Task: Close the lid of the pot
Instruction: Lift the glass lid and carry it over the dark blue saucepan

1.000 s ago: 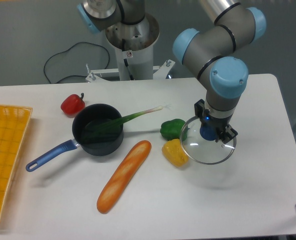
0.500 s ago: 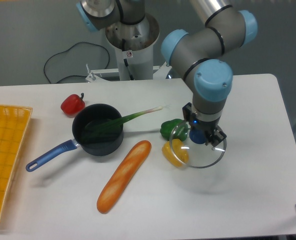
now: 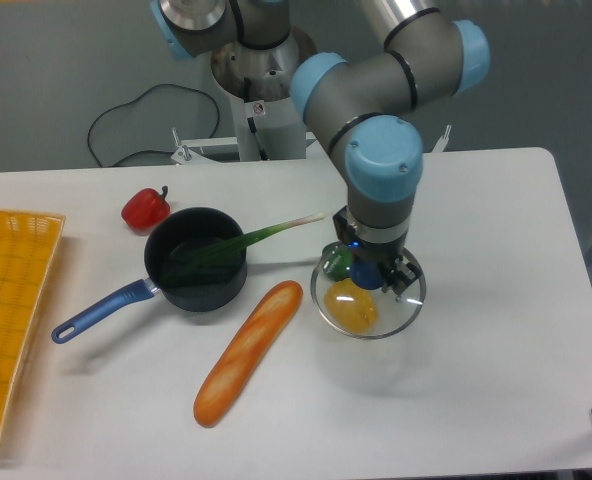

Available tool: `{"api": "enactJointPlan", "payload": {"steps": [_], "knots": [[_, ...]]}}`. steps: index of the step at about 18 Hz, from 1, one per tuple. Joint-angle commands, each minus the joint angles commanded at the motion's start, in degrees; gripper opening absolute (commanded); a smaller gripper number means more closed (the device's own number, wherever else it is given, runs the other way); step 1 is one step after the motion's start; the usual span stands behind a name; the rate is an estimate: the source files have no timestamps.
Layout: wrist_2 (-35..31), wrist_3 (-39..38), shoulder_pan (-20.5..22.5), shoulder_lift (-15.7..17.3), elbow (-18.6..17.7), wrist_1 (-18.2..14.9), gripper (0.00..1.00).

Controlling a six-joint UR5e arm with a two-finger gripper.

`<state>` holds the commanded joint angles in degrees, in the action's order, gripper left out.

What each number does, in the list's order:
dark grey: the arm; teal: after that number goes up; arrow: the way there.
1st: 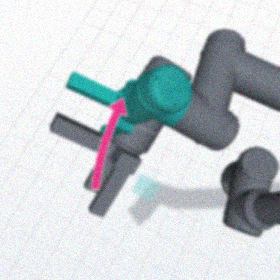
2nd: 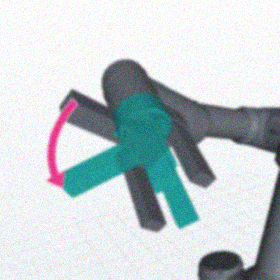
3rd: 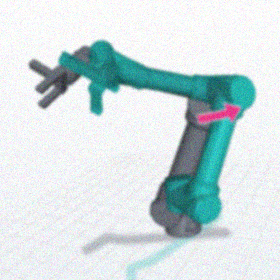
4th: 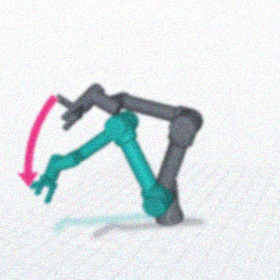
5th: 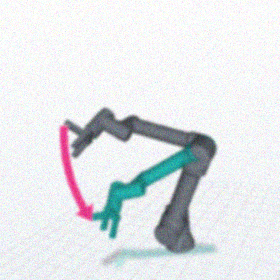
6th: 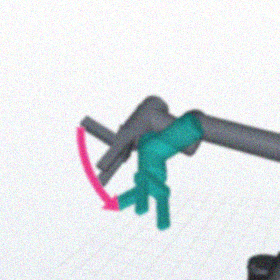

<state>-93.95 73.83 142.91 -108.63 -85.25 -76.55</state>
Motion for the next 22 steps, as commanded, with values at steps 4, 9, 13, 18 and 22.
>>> {"api": "enactJointPlan", "payload": {"steps": [4, 9, 13, 18, 22], "knots": [[-0.70, -0.96, -1.75, 0.88, 0.00, -2.10, 0.43], [-5.62, -2.02, -5.27, 1.84, -0.18, -6.58, 0.43], [-7.46, -3.95, -8.60, 3.34, -0.26, -10.28, 0.43], [-10.63, -10.54, -14.58, 3.43, -1.75, -13.10, 0.43], [-12.39, -13.79, -18.45, 3.69, -3.87, -13.18, 0.44]]}}
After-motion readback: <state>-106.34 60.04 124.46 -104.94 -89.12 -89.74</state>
